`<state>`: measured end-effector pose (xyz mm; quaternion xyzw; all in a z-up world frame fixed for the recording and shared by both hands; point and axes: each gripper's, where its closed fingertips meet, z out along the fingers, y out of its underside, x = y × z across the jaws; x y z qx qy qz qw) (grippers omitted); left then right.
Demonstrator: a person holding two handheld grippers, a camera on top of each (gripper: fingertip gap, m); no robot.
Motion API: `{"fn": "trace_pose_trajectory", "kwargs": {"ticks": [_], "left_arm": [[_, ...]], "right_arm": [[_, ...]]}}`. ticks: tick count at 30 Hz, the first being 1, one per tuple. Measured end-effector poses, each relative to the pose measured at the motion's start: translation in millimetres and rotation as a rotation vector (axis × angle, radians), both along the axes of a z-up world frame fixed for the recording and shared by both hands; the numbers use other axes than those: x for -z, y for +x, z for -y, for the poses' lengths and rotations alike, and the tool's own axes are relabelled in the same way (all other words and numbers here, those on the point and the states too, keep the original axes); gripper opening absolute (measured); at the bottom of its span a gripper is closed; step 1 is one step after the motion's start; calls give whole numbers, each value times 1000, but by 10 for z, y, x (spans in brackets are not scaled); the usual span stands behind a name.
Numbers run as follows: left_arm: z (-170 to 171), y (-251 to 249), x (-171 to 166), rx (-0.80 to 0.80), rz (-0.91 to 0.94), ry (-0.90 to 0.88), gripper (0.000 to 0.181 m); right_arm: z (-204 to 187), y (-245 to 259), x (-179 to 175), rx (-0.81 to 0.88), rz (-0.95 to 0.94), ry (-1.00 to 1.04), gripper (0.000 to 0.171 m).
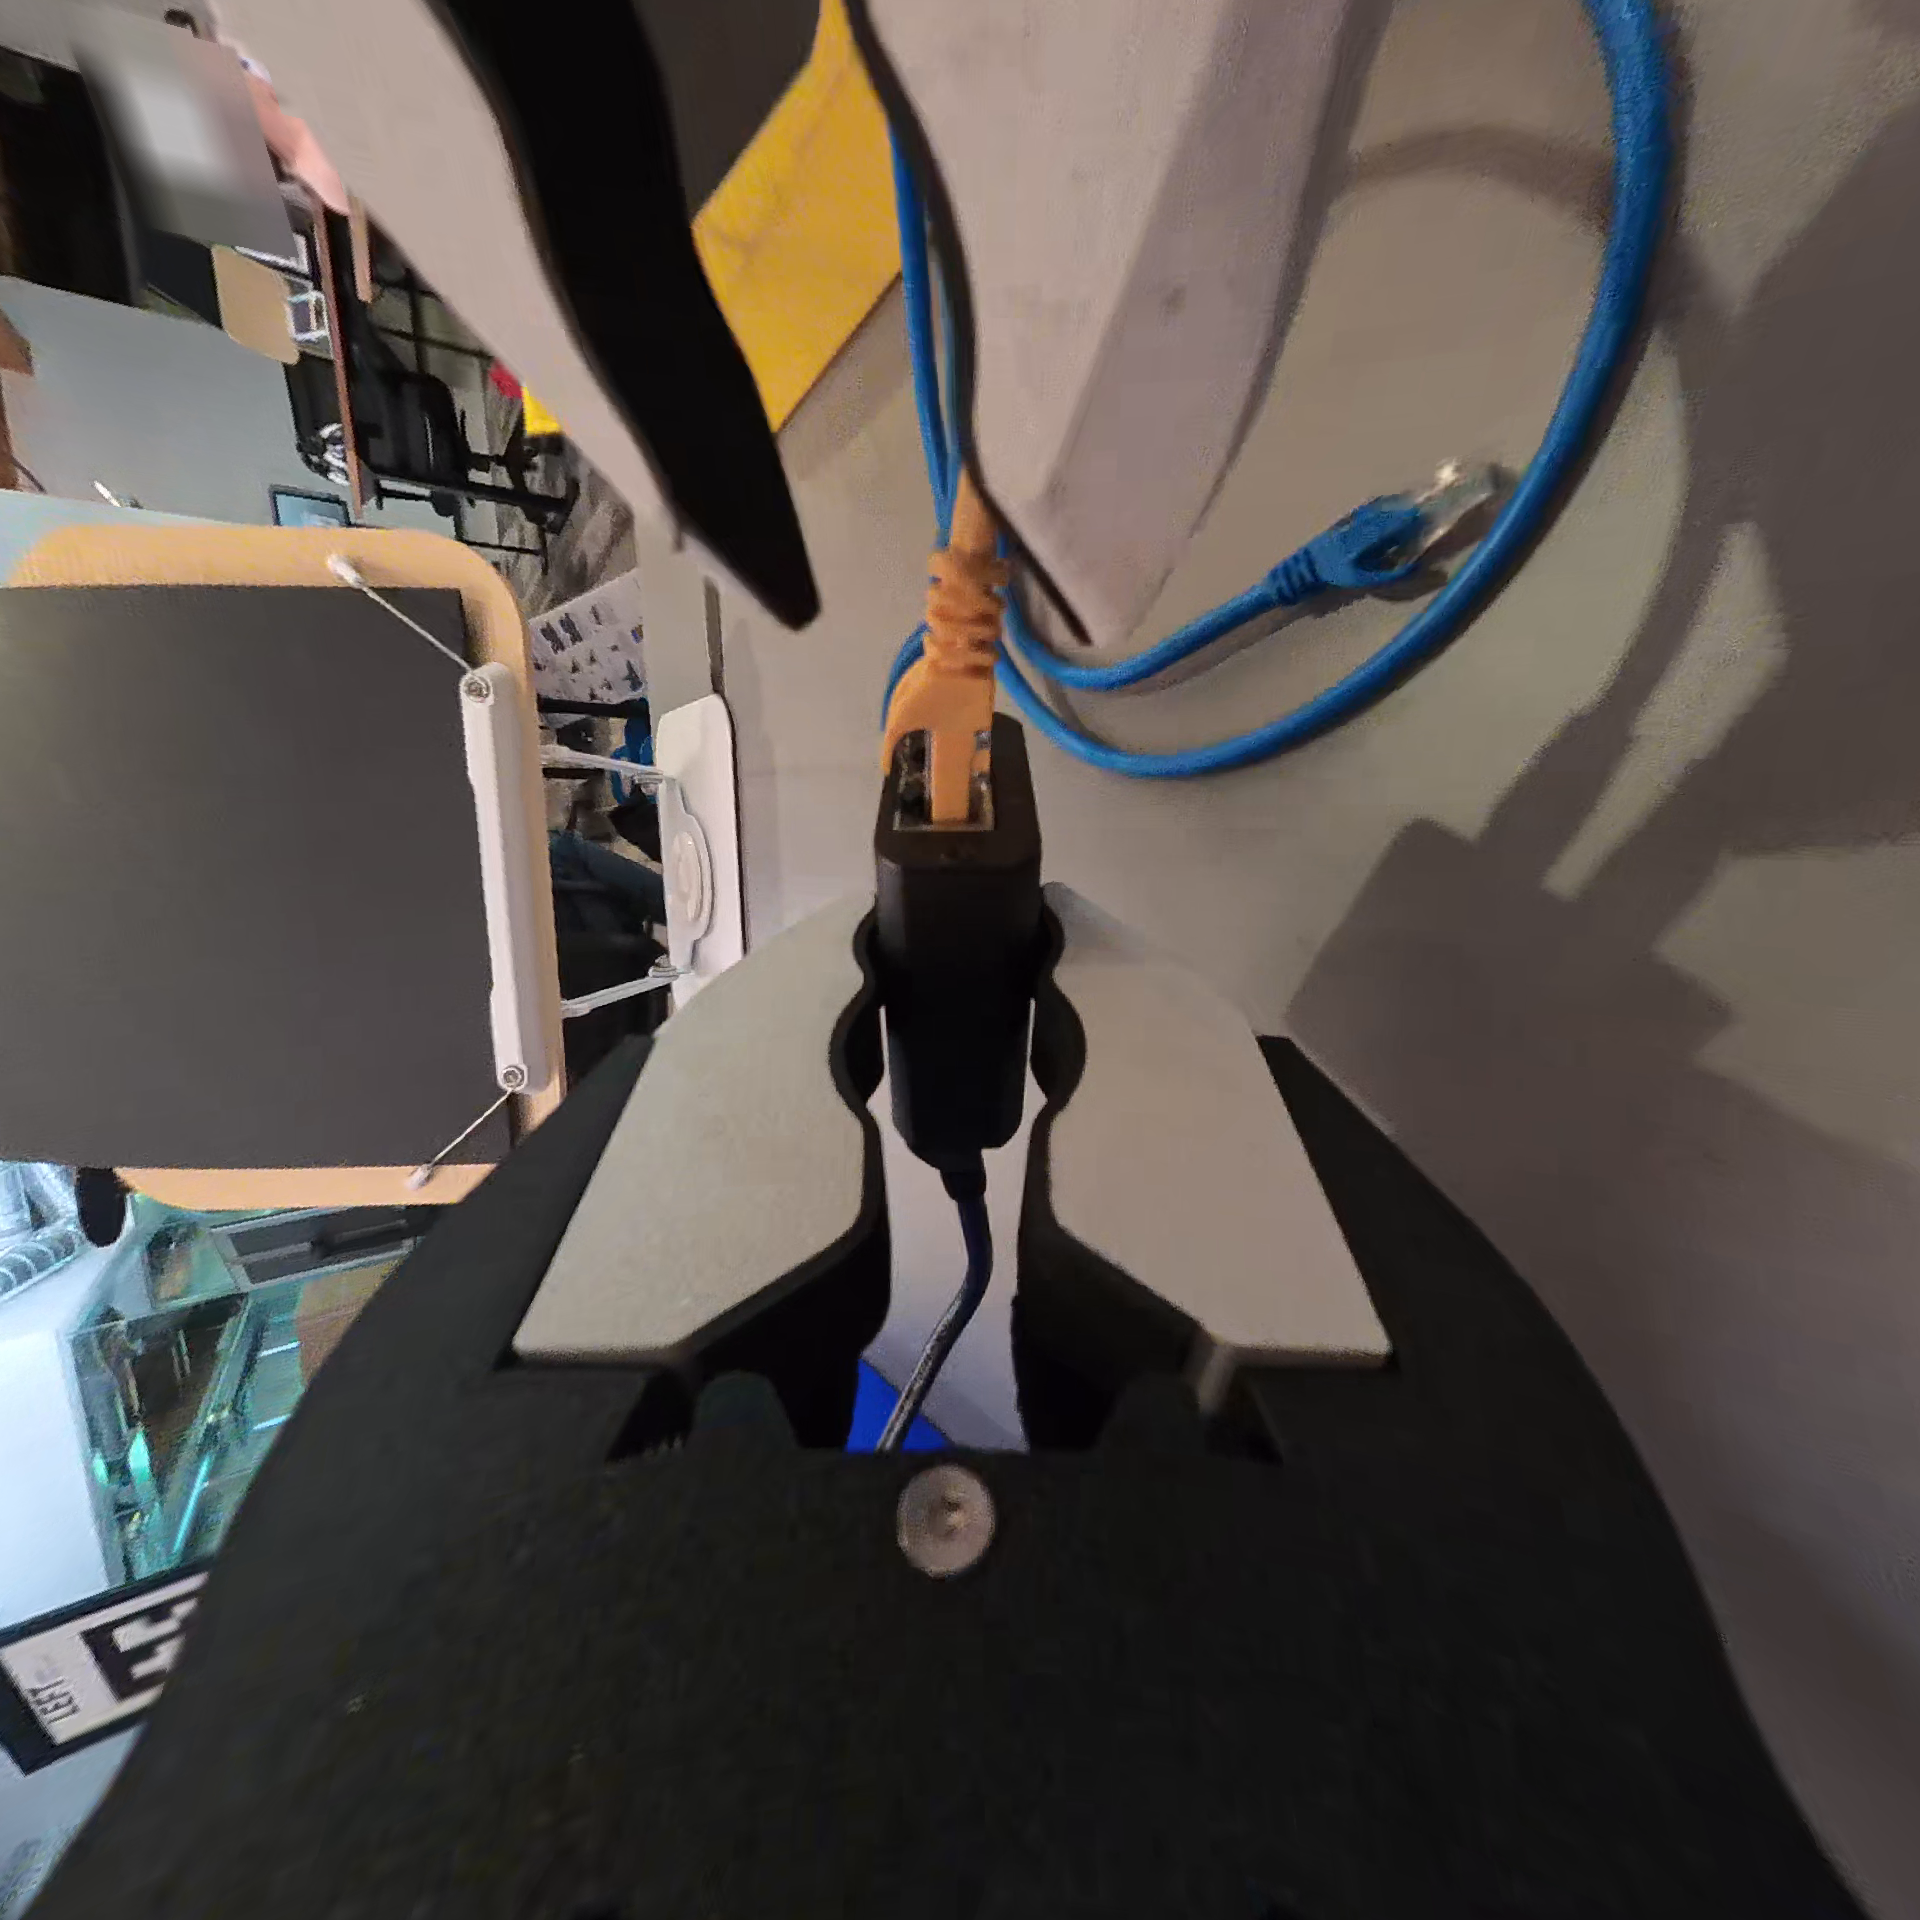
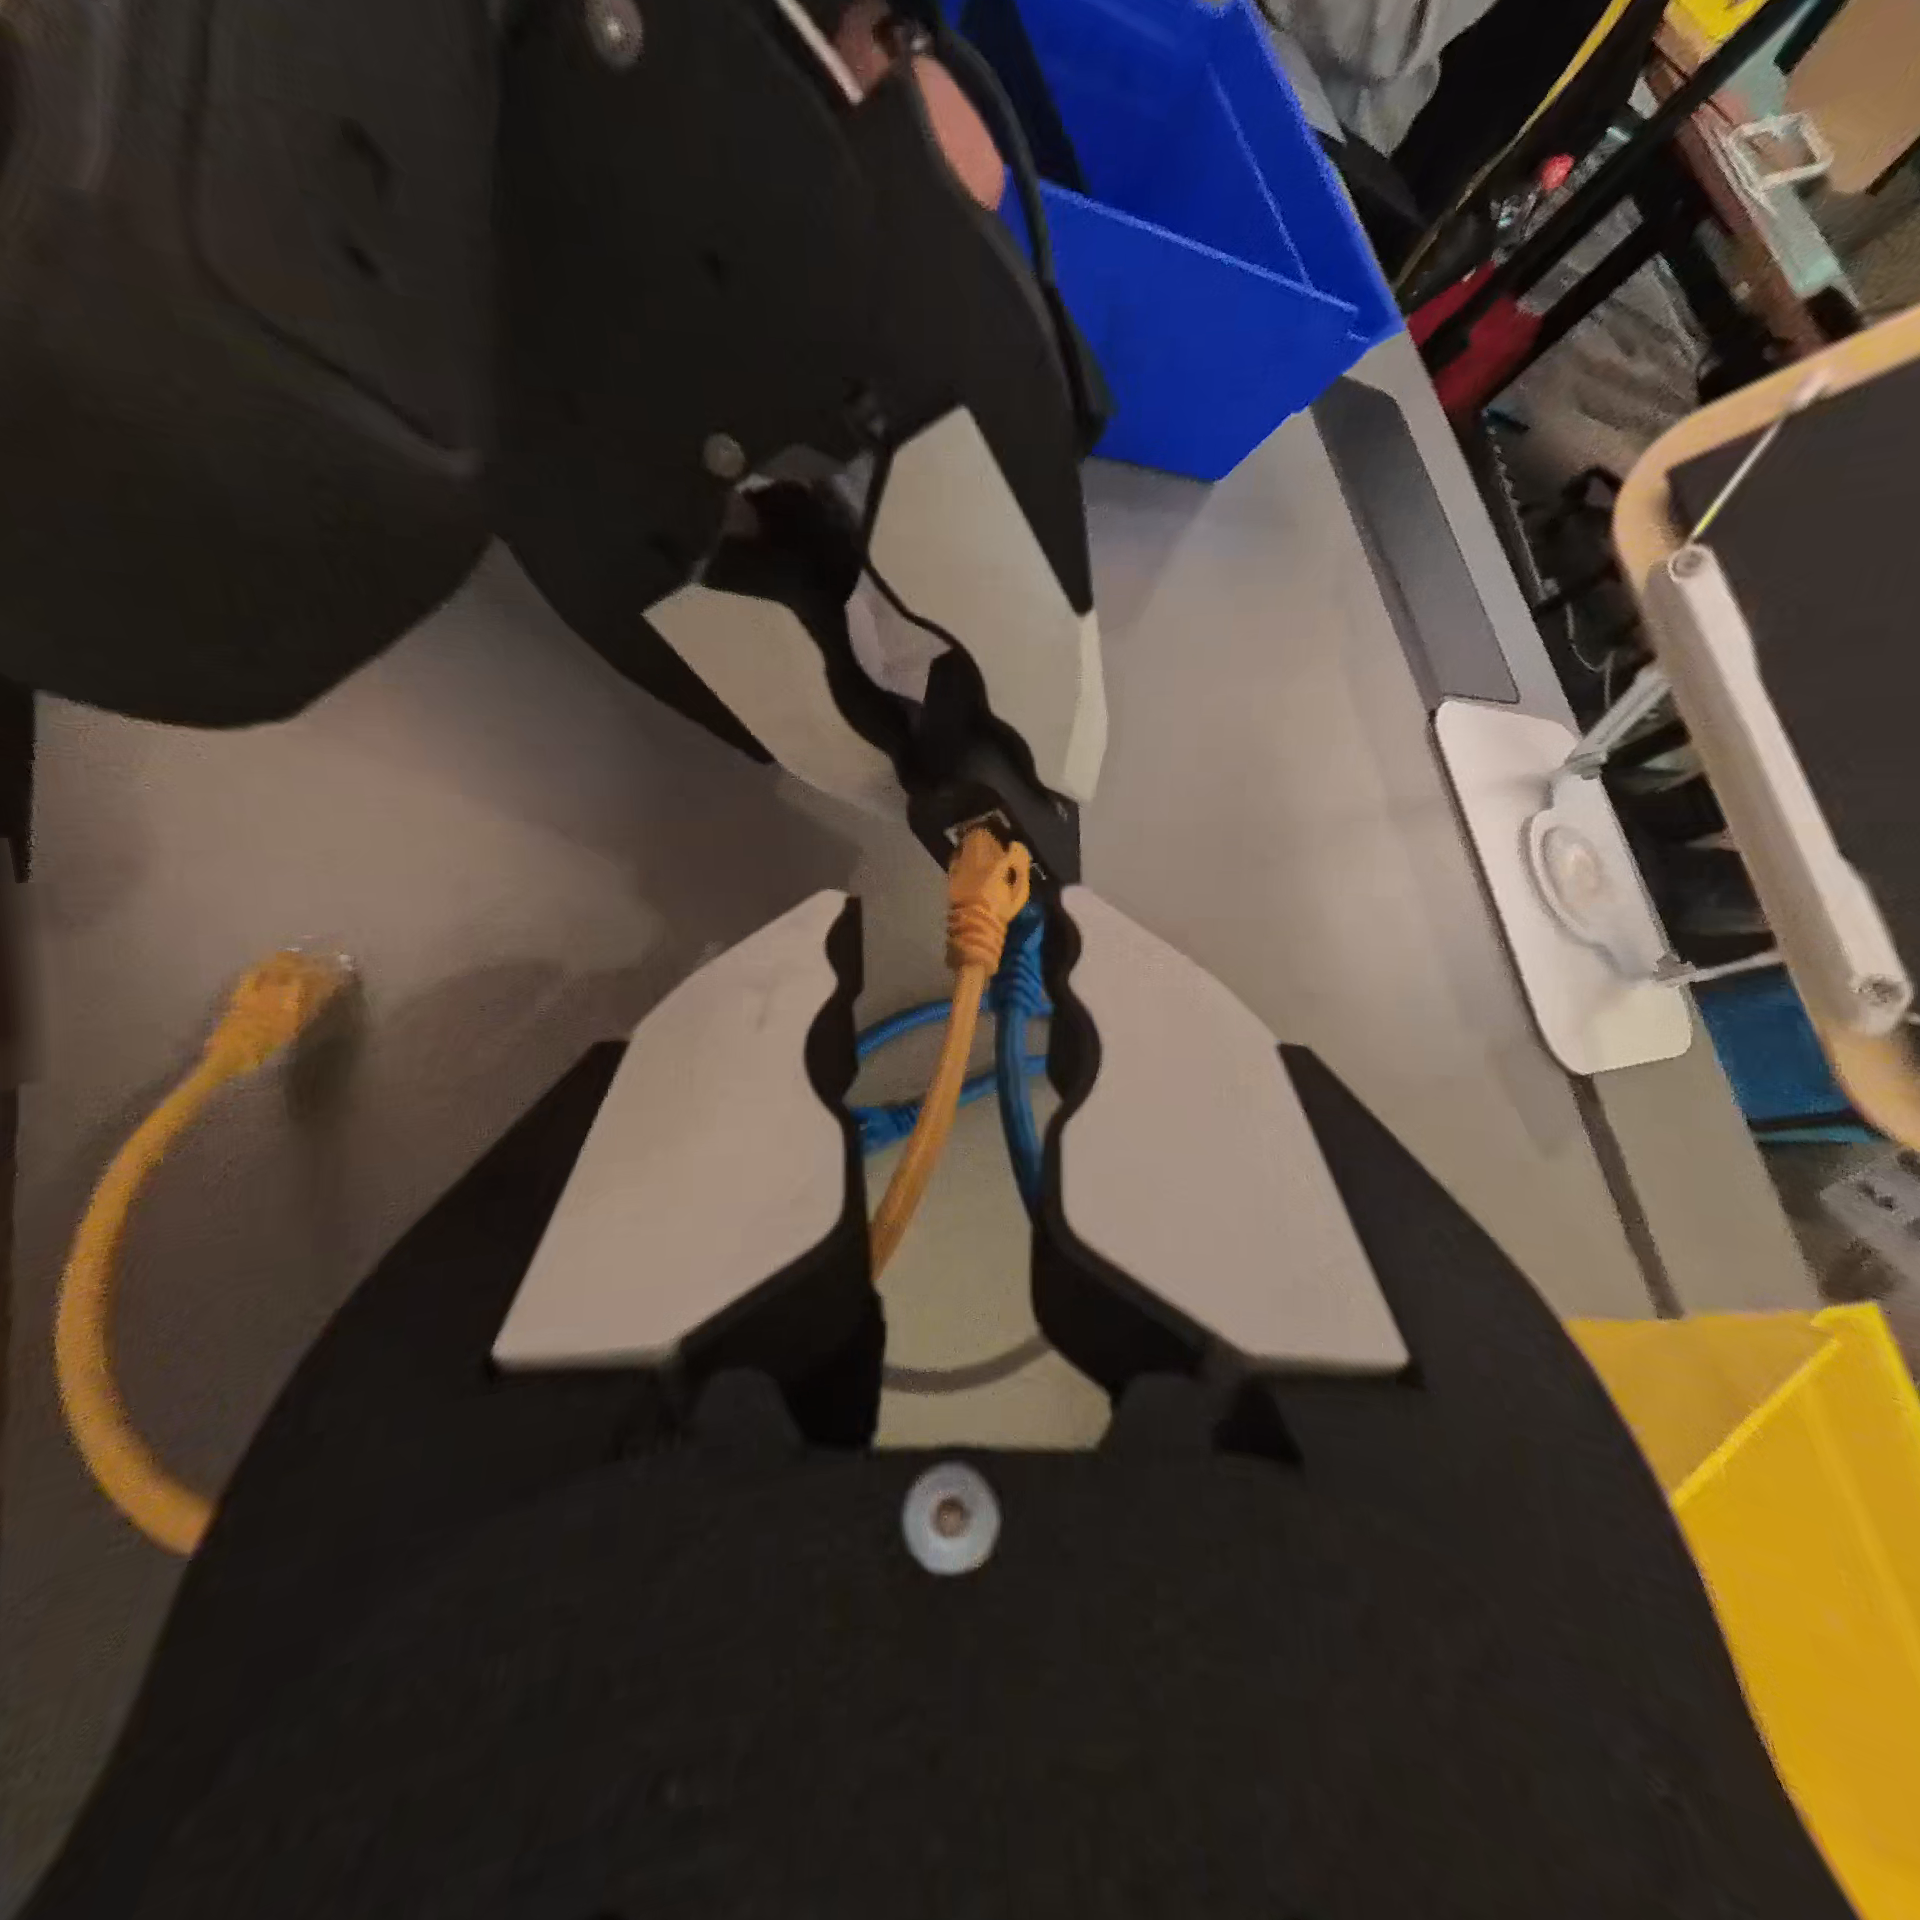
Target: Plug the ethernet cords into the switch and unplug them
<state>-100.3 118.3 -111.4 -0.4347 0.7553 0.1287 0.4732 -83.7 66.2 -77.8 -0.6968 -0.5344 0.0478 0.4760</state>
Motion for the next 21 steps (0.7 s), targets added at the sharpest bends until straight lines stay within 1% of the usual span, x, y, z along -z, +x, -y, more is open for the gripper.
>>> {"fn": "trace_pose_trajectory", "kwargs": {"ticks": [2,3,8,17,21], "left_arm": [[15,1,21,-8,-13,-3,24],[31,12,24,-5,-16,-4,24],[54,11,-1,-20,-20,-11,24],[35,14,3,-31,-13,-20,24],[5,13,-11,-68,-10,-3,24]], "right_arm": [[-47,-26,64,-17,95,7,31],[-77,-39,89,-23,128,16,25],[-148,-89,136,-55,236,90,16],[-176,-61,155,-21,296,100,14],[-237,4,193,57,337,54,11]]}}
